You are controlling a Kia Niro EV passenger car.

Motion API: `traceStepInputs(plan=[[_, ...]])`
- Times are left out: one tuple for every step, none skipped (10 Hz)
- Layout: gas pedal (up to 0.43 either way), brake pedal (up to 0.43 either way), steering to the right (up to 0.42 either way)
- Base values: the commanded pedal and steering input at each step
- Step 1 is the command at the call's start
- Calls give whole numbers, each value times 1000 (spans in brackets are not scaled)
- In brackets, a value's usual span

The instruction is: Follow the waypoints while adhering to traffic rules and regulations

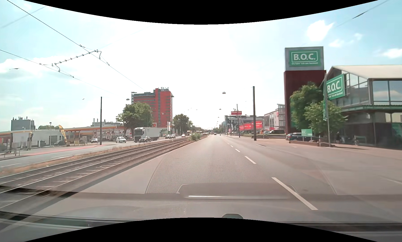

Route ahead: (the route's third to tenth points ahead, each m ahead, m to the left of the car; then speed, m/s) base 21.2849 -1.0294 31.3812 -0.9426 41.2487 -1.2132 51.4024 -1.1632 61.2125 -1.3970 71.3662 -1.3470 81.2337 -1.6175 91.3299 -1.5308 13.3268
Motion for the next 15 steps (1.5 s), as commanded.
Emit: traceStepInputs(plan=[[59,0,-4],[47,0,-4],[47,0,-3],[47,0,-3],[47,0,-3],[47,0,-2],[47,0,-2],[47,0,-2],[39,0,-2],[39,0,-2],[39,0,-3],[39,0,-4],[39,0,-4],[39,0,-4],[39,0,-4]])
